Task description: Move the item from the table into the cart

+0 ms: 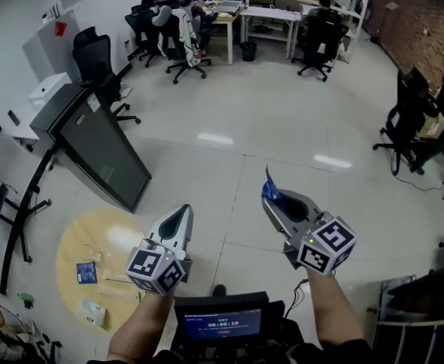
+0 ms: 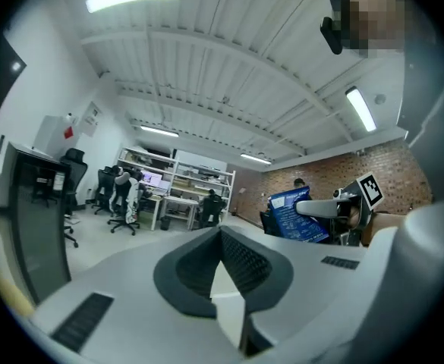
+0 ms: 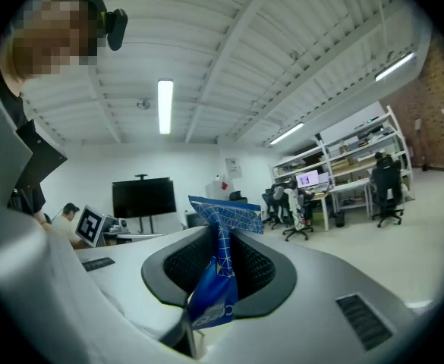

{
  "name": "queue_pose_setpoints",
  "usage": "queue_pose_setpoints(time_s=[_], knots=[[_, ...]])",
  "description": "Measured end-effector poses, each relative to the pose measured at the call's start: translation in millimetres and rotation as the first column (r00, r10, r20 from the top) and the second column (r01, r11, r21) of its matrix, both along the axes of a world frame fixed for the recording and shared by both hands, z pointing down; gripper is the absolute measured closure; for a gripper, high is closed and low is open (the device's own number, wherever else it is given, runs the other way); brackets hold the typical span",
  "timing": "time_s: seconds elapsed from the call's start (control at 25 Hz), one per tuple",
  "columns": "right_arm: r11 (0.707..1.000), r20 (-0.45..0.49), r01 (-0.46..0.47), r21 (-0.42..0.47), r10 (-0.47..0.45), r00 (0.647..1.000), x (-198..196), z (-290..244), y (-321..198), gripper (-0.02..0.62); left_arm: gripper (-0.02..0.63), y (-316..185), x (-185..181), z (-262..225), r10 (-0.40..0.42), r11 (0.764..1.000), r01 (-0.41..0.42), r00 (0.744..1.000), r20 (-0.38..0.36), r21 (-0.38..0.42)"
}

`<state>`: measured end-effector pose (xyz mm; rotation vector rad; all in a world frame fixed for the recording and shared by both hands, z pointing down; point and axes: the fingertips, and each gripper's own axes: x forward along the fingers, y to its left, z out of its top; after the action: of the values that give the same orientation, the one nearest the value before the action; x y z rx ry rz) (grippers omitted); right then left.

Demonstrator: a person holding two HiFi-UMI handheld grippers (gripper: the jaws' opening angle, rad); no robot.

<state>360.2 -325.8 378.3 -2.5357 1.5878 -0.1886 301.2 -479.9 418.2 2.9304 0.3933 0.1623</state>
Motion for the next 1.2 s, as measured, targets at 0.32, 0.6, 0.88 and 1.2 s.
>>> queue_pose_setpoints(time_s=[0.32,0.6,0.88,1.2], knots=[[0.923,-0.015,-0.386,0.008,0.386,0.922,65,4,148,0.534,0.603,132,121,2,0.364,0.931,-0.364,0.931,-0.036,0.01],[0.769,-0.023,-0.64,0.001,0.639,0.769,60,-7,312,0.534,0.603,296,175,-1,0.603,0.797,-0.604,0.797,-0.032,-0.001],[0.577,-0.039,-0.817,0.026,0.817,0.576,22,-10,518,0.534,0.603,518,196,1,0.764,0.645,-0.764,0.645,-0.036,-0.012],[0.32,-0.034,-0.945,0.073,0.947,0.319,-84,-19,792,0.535,0.603,833,130,-17,0.913,0.406,-0.914,0.405,-0.044,0.019]])
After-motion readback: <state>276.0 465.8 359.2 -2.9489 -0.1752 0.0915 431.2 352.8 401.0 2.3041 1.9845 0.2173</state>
